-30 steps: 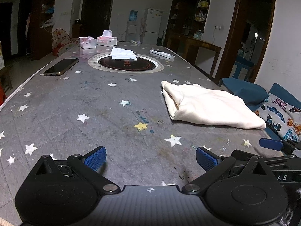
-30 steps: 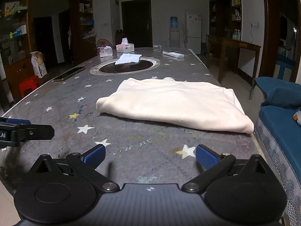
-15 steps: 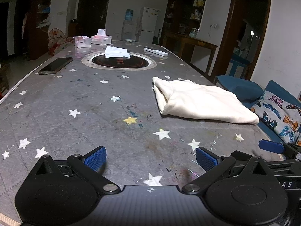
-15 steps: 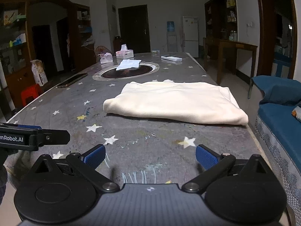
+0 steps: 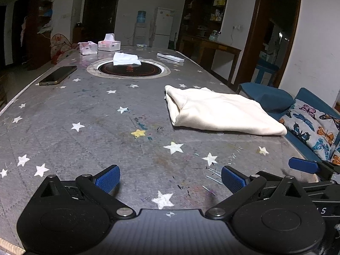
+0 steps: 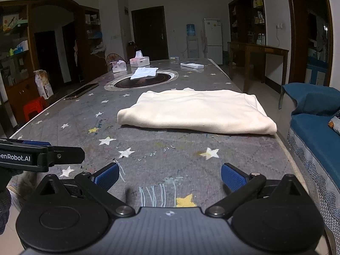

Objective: Fold clothes

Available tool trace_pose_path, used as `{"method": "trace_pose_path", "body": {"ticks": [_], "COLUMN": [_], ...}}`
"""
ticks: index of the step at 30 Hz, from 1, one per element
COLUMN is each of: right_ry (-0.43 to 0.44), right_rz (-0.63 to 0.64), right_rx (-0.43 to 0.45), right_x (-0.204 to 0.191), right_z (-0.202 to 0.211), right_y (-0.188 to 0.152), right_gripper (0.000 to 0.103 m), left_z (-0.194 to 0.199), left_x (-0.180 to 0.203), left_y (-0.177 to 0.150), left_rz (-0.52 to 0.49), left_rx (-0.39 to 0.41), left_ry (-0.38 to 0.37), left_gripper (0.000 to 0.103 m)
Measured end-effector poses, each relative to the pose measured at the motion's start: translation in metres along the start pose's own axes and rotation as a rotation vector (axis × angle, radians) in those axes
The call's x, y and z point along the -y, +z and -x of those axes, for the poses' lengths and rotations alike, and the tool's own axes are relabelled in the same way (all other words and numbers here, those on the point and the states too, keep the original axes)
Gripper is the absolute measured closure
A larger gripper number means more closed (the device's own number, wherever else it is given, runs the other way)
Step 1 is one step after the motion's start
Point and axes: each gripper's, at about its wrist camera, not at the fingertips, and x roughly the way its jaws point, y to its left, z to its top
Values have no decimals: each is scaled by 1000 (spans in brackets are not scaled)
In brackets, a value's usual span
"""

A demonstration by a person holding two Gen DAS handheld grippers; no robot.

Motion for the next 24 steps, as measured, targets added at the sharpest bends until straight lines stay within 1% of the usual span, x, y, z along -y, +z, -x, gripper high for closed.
{"method": "trace_pose_path", "body": {"ticks": [24], "right_ry": [-11], "right_rz": [-3], "right_rx": [8], "right_x": [1], "right_z": [10], "right_y": [-3], "right_gripper": [0], "left_z": [5], "left_x": [5], "left_y": [-3], "left_rz": [-3], "left_rx": [-4], "left_ry": [-13], "left_gripper": [0]}}
